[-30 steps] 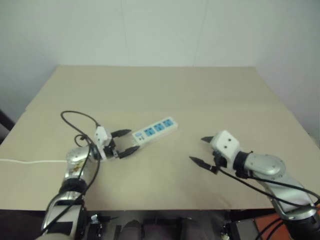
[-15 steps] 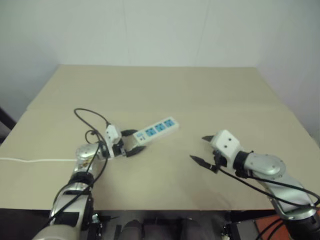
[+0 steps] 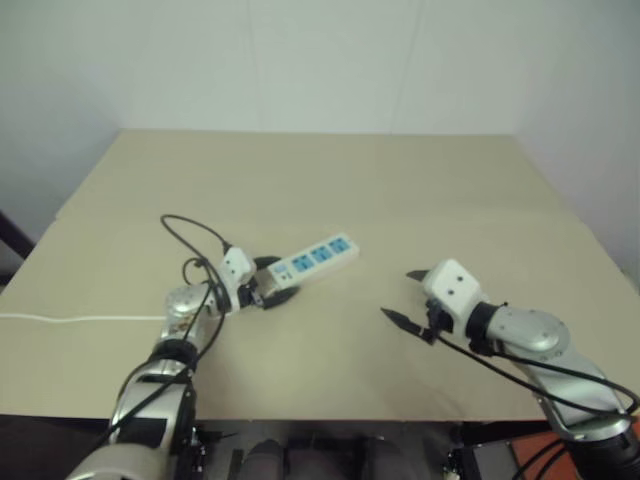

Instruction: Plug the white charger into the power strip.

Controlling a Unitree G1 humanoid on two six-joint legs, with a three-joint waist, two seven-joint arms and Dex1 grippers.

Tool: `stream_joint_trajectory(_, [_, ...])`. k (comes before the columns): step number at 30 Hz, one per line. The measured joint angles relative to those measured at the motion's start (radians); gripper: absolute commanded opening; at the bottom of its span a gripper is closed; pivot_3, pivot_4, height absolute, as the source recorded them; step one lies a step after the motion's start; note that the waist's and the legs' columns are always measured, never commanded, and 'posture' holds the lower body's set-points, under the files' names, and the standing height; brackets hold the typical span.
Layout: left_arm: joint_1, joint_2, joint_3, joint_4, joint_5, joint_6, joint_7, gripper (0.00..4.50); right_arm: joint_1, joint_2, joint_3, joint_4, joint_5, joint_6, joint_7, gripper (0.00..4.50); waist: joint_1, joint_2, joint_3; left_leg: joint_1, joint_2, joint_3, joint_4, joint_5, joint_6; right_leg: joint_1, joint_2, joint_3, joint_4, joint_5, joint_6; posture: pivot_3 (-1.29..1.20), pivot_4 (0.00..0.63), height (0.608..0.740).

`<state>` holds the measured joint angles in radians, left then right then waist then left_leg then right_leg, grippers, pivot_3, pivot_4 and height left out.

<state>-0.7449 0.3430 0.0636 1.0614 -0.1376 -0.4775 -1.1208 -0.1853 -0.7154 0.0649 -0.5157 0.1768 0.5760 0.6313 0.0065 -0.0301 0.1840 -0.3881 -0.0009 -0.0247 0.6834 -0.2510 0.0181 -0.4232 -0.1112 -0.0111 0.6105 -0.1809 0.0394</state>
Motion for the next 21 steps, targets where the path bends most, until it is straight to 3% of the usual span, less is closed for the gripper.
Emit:
stream_joint_trajectory(3, [-0.001,-0.004,-0.001,0.000,0.000,0.000,-0.001,4.45,0.006,0.000,0.000,0.000,-0.002,0.002,-0.001,4.50,0.001,0.000,0.000,0.000,0.000,0.000,0.000,0.000,0.000,0.000,0.000,0.000,0.000,0.000,0.000,0.00,0.150,0.740])
stream_joint_trajectory(8, [-0.002,-0.008,-0.003,0.002,0.002,0.000,0.010,3.34,0.011,0.000,0.000,-0.006,-0.007,0.004,-0.003,4.50,0.002,0.000,0.000,0.000,0.000,0.000,0.000,0.000,0.000,0.000,0.000,0.000,0.000,0.000,0.000,0.00,0.150,0.740])
stream_joint_trajectory(15, [-0.002,-0.004,-0.011,-0.009,-0.001,0.016,-0.024,3.31,0.007,-0.031,0.000,-0.006,-0.007,0.003,0.024,4.50,0.002,0.000,0.000,0.000,0.000,0.000,0.000,0.000,0.000,0.000,0.000,0.000,0.000,0.000,0.000,0.00,0.150,0.740])
stream_joint_trajectory(21, [0.010,0.021,-0.040,-0.063,-0.008,0.046,-0.147,3.31,-0.071,-0.264,-0.010,0.090,-0.009,-0.199,0.267,4.50,-0.001,0.000,0.000,0.000,0.000,0.000,0.000,0.000,0.000,0.000,0.000,0.000,-0.001,0.000,0.000,0.00,0.150,0.740])
